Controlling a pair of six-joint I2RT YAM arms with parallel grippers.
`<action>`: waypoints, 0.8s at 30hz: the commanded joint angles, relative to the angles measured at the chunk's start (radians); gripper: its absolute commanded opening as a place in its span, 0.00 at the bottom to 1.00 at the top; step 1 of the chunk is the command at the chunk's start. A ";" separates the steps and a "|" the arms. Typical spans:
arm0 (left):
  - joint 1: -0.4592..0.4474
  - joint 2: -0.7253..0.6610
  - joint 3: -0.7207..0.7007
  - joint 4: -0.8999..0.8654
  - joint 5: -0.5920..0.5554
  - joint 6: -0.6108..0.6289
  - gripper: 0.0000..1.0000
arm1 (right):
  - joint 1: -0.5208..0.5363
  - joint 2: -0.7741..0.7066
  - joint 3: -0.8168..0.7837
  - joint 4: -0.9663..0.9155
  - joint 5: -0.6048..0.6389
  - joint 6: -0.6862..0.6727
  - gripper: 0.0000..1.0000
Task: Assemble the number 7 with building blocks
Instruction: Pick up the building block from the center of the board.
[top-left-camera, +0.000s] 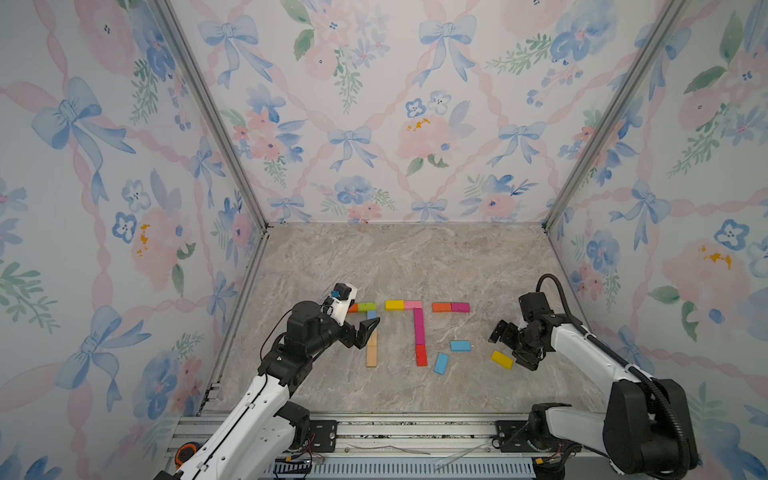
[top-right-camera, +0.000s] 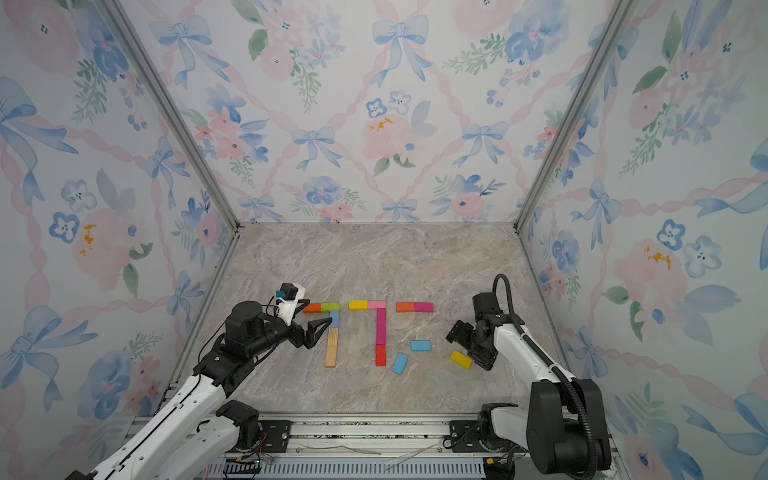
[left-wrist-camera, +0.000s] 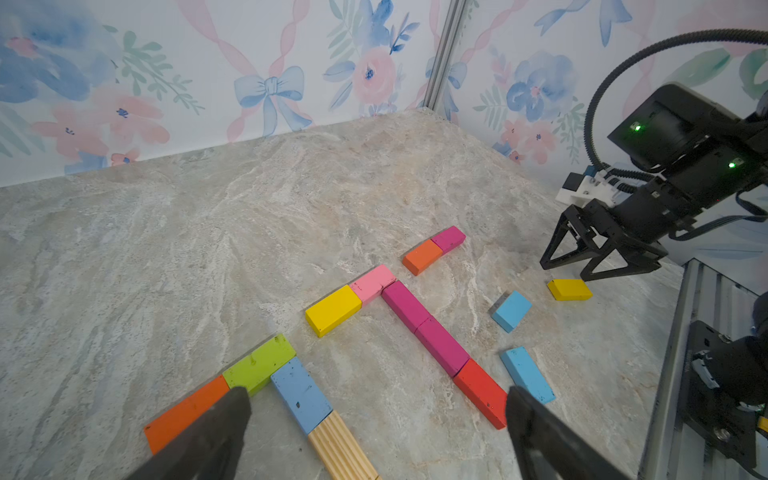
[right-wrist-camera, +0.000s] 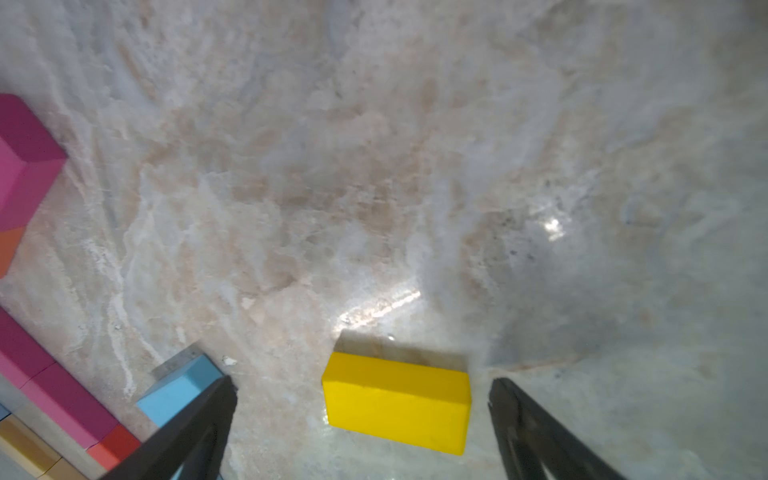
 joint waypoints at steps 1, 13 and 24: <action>0.006 -0.013 -0.010 0.001 0.013 0.013 0.98 | -0.007 0.051 0.058 0.007 -0.029 -0.121 0.98; 0.006 -0.022 -0.012 -0.002 0.010 0.012 0.98 | 0.056 0.114 0.032 -0.047 -0.112 -0.157 0.93; 0.005 -0.022 -0.013 -0.001 0.014 0.008 0.98 | 0.236 0.110 0.027 -0.120 0.035 -0.089 0.80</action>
